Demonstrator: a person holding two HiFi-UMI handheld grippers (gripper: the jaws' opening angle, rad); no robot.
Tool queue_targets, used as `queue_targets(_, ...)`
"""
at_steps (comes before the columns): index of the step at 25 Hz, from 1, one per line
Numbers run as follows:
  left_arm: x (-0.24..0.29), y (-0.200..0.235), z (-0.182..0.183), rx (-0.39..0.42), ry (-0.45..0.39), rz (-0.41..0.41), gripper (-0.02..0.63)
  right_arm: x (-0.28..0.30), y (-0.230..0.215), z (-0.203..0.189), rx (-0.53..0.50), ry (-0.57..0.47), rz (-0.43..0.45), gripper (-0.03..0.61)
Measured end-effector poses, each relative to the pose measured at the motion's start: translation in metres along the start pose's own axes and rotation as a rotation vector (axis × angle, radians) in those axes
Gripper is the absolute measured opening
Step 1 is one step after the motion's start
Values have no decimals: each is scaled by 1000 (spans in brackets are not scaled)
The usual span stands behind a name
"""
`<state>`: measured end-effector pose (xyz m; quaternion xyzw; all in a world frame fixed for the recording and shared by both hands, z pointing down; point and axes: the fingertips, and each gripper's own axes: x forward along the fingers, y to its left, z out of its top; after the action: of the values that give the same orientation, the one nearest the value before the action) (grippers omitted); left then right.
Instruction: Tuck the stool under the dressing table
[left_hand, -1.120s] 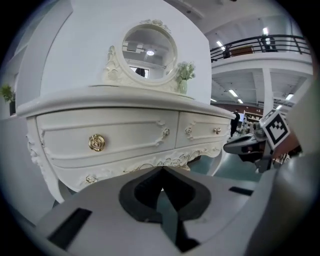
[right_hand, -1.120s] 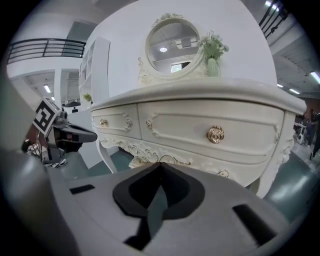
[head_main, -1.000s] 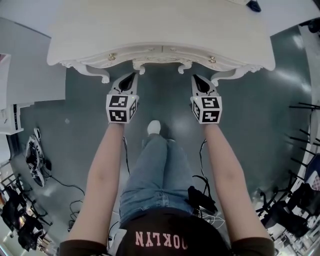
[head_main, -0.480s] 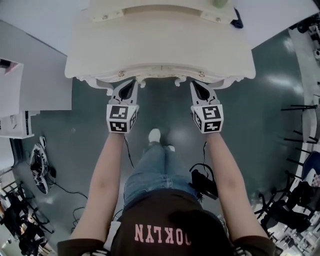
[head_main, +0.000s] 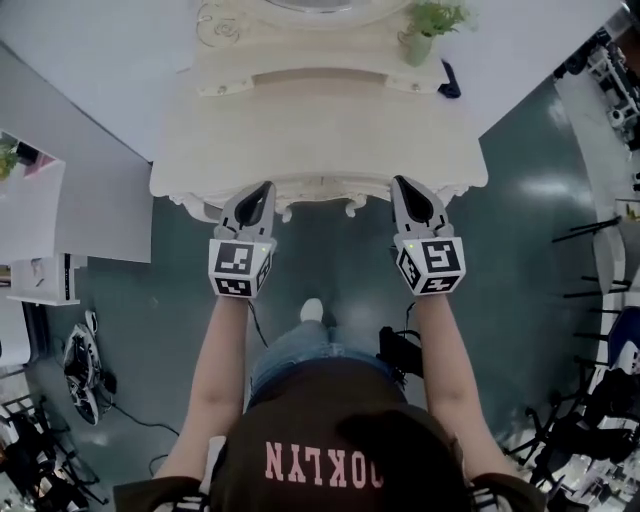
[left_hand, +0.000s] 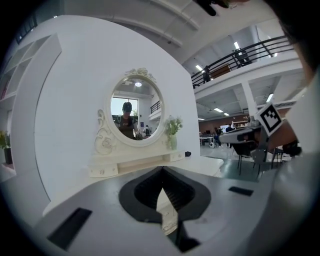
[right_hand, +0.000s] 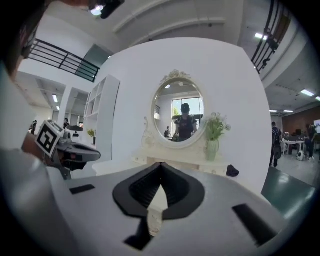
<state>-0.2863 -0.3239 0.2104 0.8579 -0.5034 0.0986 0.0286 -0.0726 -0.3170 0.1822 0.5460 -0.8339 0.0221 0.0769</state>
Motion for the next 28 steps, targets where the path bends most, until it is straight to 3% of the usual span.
queue_targets(5,-9,7,38,9,-39,29,5,-13,-8,42,23,-84,-43,0)
queue_targets(15,-42,19,112,-9,-197,122,5,-33,-3,95,-154,-156,-24,0)
queue_targets(21,-51,18,140,6,-258,140,5,-33,0,109,-167,-178,-25,-2)
queue_targets(28,-48,17,146,18,-260,139,5,-28,3,105,-166,-167,-15,-2)
